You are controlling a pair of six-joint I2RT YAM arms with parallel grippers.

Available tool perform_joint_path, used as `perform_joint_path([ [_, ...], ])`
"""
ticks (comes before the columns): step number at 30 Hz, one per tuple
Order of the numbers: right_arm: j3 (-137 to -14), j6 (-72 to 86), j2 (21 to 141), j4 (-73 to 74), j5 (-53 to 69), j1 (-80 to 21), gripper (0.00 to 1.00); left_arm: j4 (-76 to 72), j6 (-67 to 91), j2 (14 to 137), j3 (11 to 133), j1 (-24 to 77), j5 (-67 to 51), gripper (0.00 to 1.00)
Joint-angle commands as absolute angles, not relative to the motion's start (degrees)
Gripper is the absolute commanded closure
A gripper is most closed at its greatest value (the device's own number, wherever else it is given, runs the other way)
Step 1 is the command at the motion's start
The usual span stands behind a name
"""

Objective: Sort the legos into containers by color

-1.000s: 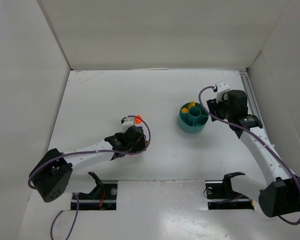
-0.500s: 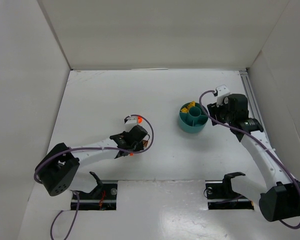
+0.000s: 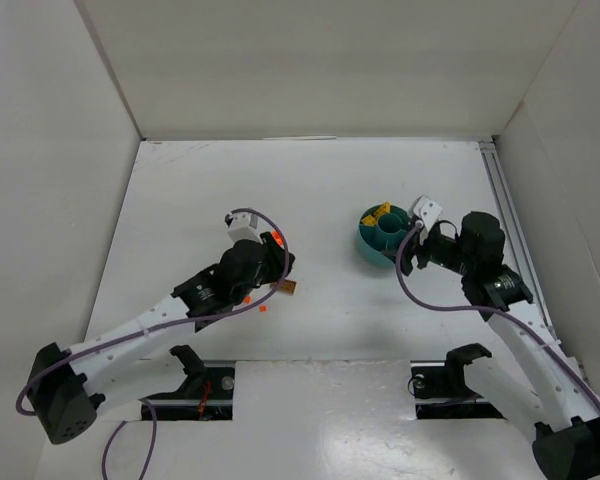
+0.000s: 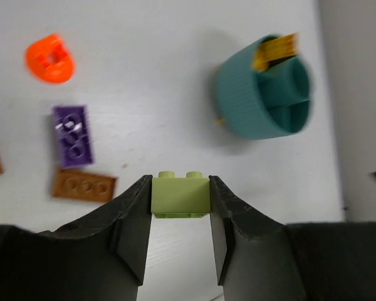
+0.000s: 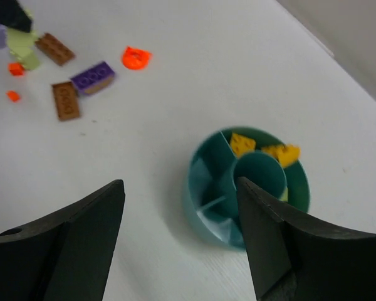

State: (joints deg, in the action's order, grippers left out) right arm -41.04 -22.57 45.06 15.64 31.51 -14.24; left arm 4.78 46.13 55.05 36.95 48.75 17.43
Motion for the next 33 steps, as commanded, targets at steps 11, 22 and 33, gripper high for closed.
perform_joint_path([
  [11,-48.2,-12.8,58.1,-9.7,17.4,-47.2,0.23,-12.2,45.1,52.0,44.8,49.5,10.7,0.74],
  [22,-47.1,-3.3,62.3,-23.5,14.2,-47.7,0.29,-17.8,46.3,49.2,41.3,49.5,9.0,0.74],
  [33,-48.3,-0.8,65.7,-30.5,16.5,-47.7,0.35,-18.9,46.3,49.2,41.3,49.5,7.7,0.74],
])
